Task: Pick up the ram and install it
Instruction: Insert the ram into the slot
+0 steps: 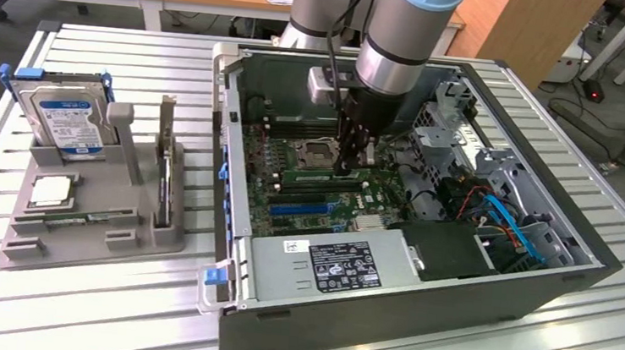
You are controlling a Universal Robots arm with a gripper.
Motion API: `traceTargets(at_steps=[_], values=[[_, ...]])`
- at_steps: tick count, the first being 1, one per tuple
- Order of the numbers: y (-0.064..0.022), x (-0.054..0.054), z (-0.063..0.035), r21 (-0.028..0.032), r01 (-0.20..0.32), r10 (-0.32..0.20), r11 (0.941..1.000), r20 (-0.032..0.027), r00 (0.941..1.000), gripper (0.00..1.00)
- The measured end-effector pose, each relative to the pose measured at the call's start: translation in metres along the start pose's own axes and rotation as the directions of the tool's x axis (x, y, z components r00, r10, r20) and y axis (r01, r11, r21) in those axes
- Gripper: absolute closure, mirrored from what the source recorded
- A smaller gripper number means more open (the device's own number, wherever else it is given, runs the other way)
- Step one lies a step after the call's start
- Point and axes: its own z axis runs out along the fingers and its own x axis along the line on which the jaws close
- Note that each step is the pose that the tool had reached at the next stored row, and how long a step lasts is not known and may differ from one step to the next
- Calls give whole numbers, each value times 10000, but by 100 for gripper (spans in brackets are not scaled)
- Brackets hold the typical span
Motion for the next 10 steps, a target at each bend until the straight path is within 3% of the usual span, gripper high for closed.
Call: traceTargets(at_steps=[10], values=[[-10, 9, 9, 0, -53, 53, 10000, 1, 10000, 89]])
